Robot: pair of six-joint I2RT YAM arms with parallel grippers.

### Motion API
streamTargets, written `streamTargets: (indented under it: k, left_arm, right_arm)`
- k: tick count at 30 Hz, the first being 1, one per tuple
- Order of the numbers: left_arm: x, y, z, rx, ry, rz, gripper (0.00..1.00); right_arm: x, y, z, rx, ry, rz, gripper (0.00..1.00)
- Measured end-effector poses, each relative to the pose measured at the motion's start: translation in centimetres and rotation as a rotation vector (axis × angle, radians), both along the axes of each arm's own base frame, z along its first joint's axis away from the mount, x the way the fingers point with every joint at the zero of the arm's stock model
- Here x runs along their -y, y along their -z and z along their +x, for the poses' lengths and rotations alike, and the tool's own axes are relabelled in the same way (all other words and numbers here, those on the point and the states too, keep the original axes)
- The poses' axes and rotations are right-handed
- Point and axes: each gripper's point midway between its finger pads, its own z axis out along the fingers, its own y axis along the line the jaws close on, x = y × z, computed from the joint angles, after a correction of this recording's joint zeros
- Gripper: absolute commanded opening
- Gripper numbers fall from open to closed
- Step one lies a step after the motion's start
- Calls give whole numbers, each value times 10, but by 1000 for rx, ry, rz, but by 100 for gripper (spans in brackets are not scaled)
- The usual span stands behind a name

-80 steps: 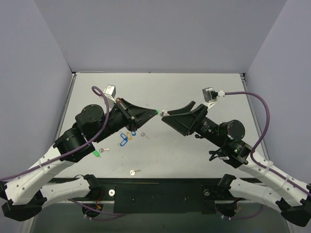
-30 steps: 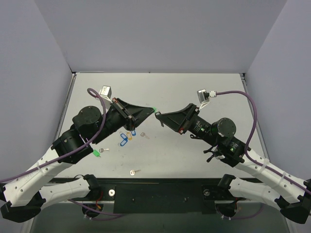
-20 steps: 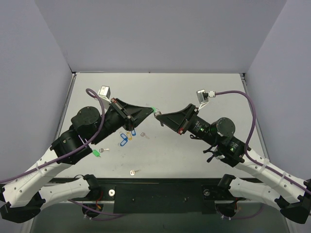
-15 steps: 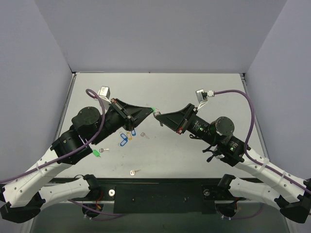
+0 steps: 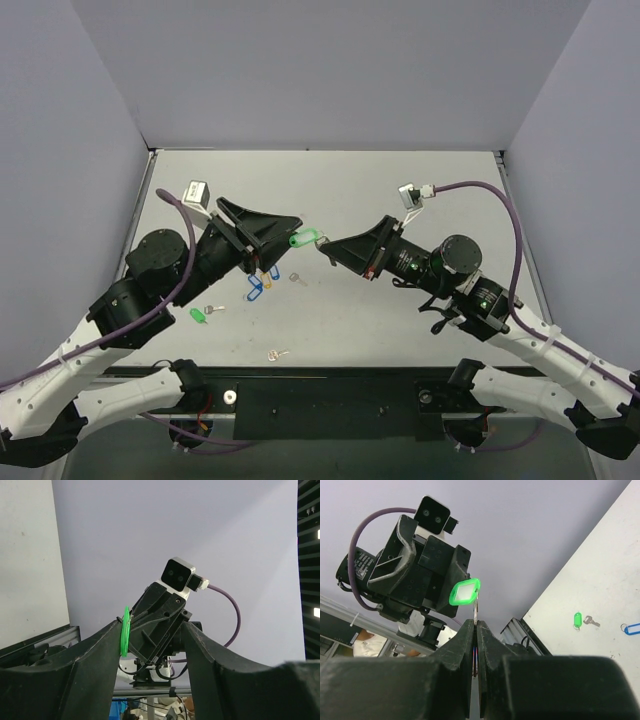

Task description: Remove the keys from the keyring

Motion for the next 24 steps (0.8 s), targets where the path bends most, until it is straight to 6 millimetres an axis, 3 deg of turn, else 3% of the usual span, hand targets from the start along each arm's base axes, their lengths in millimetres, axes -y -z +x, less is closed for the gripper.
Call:
streamTargets:
  k: [5, 11, 17, 24]
  left_arm:
    - [-8, 3, -4, 43, -8, 48, 62]
    - [-11, 18, -11, 141, 36, 259, 62]
    - [-23, 14, -20, 246, 77, 422, 62]
    - [-19, 11, -55, 418, 259, 424, 62]
  right_arm:
    - [2, -9, -12, 16, -48, -38, 0]
    - [7, -16, -37, 25, -157, -123, 0]
    - [17, 3, -64, 5, -261, -316, 0]
    - [20, 38, -96, -48, -378, -449, 0]
